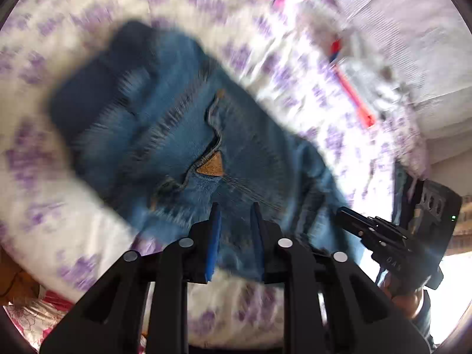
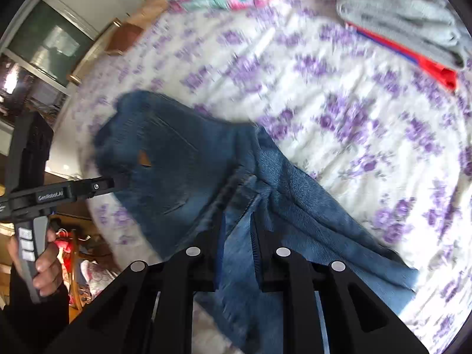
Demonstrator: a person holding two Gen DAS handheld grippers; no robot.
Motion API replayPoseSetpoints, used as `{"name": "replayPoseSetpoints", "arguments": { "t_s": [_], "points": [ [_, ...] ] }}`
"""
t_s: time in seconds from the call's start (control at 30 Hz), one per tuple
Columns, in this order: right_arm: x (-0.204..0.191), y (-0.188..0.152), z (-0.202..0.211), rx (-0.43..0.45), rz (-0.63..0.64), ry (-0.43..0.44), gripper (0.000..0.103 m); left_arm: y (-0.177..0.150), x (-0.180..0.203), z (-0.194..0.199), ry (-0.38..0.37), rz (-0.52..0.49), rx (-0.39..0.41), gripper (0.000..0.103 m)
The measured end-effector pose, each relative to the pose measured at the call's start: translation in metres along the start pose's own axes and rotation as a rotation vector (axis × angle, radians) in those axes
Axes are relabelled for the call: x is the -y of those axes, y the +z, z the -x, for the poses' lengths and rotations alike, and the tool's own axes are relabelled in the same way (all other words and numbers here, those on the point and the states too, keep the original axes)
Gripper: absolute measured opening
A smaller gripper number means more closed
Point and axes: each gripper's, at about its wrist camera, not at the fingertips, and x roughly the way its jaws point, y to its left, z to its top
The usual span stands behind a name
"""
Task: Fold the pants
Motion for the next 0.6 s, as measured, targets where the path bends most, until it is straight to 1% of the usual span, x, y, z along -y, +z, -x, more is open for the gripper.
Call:
{"name": "replayPoseSetpoints", "arguments": {
  "t_s": [0.03, 0.07, 0.1, 0.13, 0.17, 0.2, 0.27, 0.33, 0.43, 0.5, 0.6],
  "points": [
    [-0.003, -0.006, 0.016, 0.022, 0.019, -0.003, 0.032, -0.004, -0.002, 0.016, 0.007, 0.002, 0.033, 0.057],
    [-0.006, -0.01, 0.028, 0.037, 0.03, -0.012, 0.038, -0.007, -0.007, 0.035, 0.023, 0.014, 0.081, 0.081],
    [-0.006, -0.02, 0.042, 0.054, 0.037, -0.021, 0.044, -0.011, -0.012, 0.048, 0.038, 0.029, 0.12, 0.087],
    [-0.005, -0.029, 0.052, 0.065, 0.037, -0.024, 0.044, -0.014, -0.024, 0.066, 0.049, 0.06, 0.163, 0.089],
    [-0.004, -0.038, 0.059, 0.07, 0.034, -0.025, 0.044, -0.014, -0.032, 0.072, 0.049, 0.083, 0.173, 0.089],
    [-0.002, -0.05, 0.065, 0.071, 0.024, -0.027, 0.044, -0.014, -0.046, 0.077, 0.046, 0.126, 0.176, 0.089],
    [0.003, -0.064, 0.072, 0.071, -0.005, -0.034, 0.044, -0.012, -0.068, 0.075, 0.035, 0.207, 0.162, 0.089],
    [0.008, -0.077, 0.077, 0.073, -0.034, -0.054, 0.044, -0.012, -0.086, 0.064, -0.026, 0.284, 0.136, 0.089],
    [0.015, -0.093, 0.088, 0.102, -0.081, -0.07, 0.044, -0.008, -0.099, 0.038, -0.088, 0.34, 0.098, 0.089],
    [0.021, -0.101, 0.095, 0.126, -0.102, -0.087, 0.044, -0.002, -0.103, 0.021, -0.096, 0.347, 0.072, 0.089],
    [0.027, -0.106, 0.107, 0.151, -0.129, -0.112, 0.044, 0.014, -0.104, -0.011, -0.074, 0.344, 0.03, 0.09]
  ]
}}
